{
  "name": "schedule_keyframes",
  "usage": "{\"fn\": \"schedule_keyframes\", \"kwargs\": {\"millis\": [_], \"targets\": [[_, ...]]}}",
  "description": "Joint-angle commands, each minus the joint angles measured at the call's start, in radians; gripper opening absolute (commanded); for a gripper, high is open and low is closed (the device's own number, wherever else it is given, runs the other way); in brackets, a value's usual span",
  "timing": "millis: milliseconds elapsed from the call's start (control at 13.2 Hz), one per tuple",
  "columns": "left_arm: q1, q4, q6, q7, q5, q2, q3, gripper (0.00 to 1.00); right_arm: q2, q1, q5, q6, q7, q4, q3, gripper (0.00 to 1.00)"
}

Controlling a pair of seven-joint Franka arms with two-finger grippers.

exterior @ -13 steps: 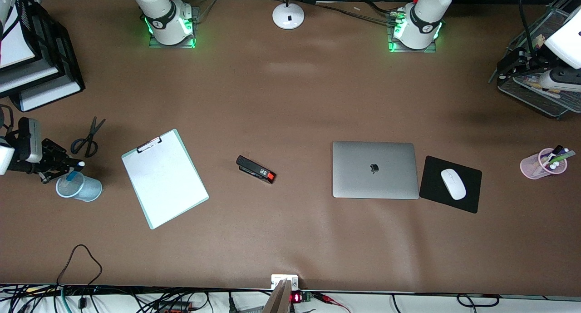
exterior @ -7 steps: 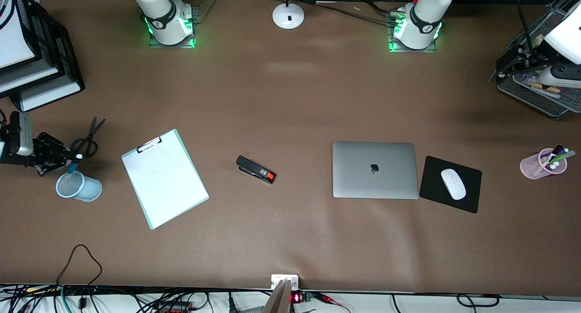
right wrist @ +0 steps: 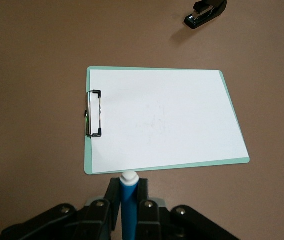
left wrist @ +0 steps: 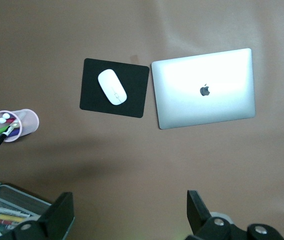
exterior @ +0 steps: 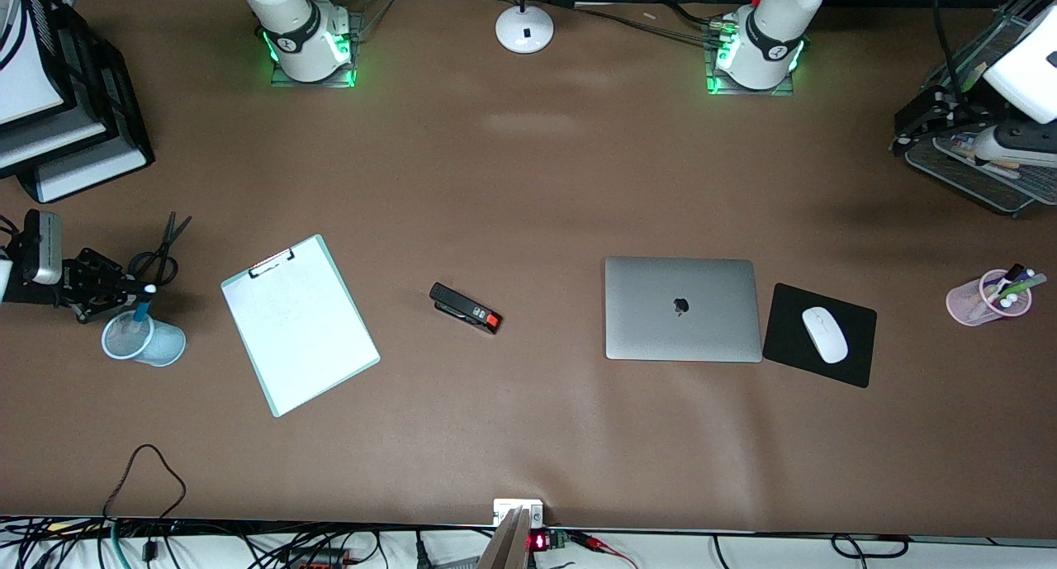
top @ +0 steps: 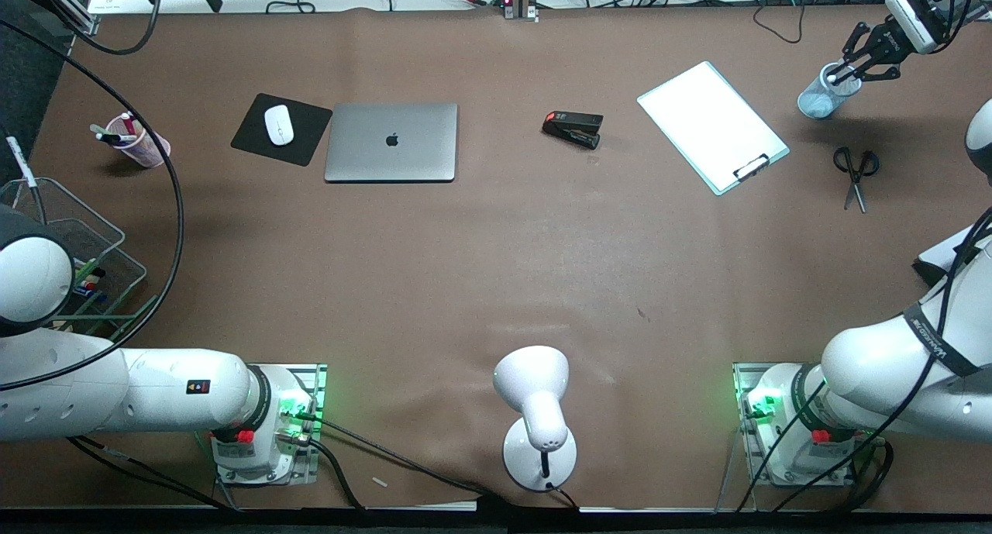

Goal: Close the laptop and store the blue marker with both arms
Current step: 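Lower the blue marker into the light blue cup with the right gripper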

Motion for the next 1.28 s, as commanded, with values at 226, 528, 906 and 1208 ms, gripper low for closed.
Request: {"fn": "schedule_keyframes", "kwargs": {"millis": [226,528,906,1208], "targets": [[0.004,0.025,0.043,0.021,-0.008,0.058,-0.006,1.0,0.076,-0.038,0.022,-0.008,-0.064,0.13,0.019,0.01],[0.012,0.028,0.048,0.022,-0.008,0.091,-0.002,1.0,0.113,-0.057,0.023,-0.002,-0.078,0.144,0.02,0.01],[0.029,0.042,0.04,0.025,-0.013,0.078,-0.012,1.0,0.159,-0.086,0.023,0.011,-0.078,0.163,0.02,0.01],[0.044,0.028,0.083,0.201,-0.019,0.072,-0.012,1.0,0.17,-0.087,0.025,0.023,-0.059,0.164,0.02,0.65]]}}
